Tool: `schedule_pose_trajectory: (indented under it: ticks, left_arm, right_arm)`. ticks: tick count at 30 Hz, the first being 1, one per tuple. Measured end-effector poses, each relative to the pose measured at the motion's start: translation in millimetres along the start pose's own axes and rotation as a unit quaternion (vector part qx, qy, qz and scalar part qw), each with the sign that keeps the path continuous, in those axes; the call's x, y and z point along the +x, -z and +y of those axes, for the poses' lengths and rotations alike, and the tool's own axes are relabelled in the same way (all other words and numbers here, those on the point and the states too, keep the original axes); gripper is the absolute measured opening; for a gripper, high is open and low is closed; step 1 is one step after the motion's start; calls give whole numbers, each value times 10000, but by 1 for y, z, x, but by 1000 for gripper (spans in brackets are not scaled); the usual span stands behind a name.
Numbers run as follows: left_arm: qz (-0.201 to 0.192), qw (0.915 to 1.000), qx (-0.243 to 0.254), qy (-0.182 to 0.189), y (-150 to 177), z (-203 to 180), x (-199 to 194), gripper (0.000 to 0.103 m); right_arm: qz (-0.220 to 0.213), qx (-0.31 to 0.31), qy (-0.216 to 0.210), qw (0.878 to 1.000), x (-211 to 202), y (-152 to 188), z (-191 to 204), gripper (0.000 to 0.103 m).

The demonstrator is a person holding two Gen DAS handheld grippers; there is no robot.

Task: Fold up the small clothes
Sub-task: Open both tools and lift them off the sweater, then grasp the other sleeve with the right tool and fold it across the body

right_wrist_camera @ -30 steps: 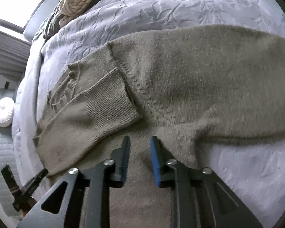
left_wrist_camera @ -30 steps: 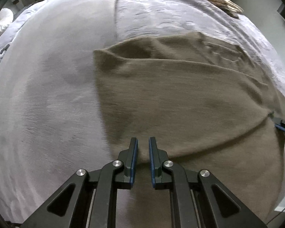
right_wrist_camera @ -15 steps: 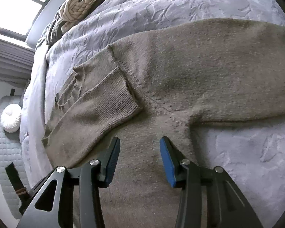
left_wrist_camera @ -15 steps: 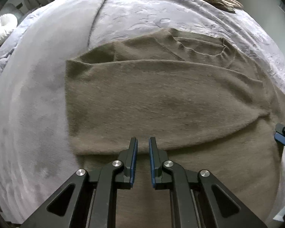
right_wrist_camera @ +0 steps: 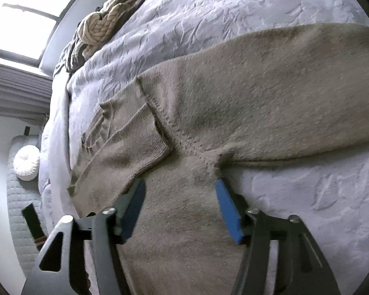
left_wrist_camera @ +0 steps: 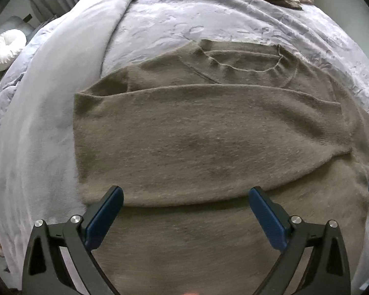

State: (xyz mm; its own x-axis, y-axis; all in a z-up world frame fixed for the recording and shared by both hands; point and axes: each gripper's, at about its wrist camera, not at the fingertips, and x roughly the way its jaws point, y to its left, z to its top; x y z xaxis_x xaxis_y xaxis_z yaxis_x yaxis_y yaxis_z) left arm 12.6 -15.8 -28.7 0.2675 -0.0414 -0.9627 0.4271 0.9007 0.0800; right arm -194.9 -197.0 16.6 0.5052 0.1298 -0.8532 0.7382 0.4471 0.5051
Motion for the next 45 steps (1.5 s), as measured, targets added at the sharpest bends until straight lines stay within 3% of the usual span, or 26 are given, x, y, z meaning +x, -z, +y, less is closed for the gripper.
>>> schedule_pose_trajectory:
  ticks: [5, 12, 18, 27, 31, 33, 34, 35, 37, 38, 45]
  left_arm:
    - [148, 9993, 351, 4, -8, -20, 7, 102]
    - [280, 9959, 678, 530, -7, -63, 4, 102]
    - [328, 9934, 814, 740, -4, -93, 0, 102]
    - [384, 9917, 915, 817, 3, -134, -11, 102]
    - [370, 9921, 911, 782, 8, -149, -17, 102]
    - [362, 9922, 907, 772, 9, -151, -18, 102]
    - [364, 9923, 895, 780, 8, -152, -17, 102]
    - [369, 9922, 891, 786, 1, -146, -11, 102]
    - [378, 9926, 857, 777, 2, -146, -10, 102]
    - [383, 9926, 855, 775, -1, -143, -8, 102]
    - [398, 9936, 767, 728, -3, -140, -7, 102]
  right_arm:
    - [-75, 325, -29, 9994, -21, -5, -30, 70]
    - [-577, 1364, 271, 9886, -70, -15, -111, 70]
    - [-1108, 2412, -91, 9641, -98, -22, -172, 70]
    - [-1553, 2968, -471, 9410, -116, -41, -206, 70]
    - [-1748, 3265, -794, 9255, -122, -42, -222, 70]
    - [-1849, 3494, -1083, 9121, -123, -40, -230, 70]
    - [-1878, 3580, -1226, 9064, -123, -40, -234, 63]
    - [-1870, 3613, -1323, 9039, -122, -41, -235, 43]
    - [-1820, 3638, -1474, 9015, -117, -42, -237, 19]
    - [-1818, 3631, -1570, 9002, -115, -43, -235, 13]
    - [-1736, 3042, -2213, 9102, -107, -57, -199, 11]
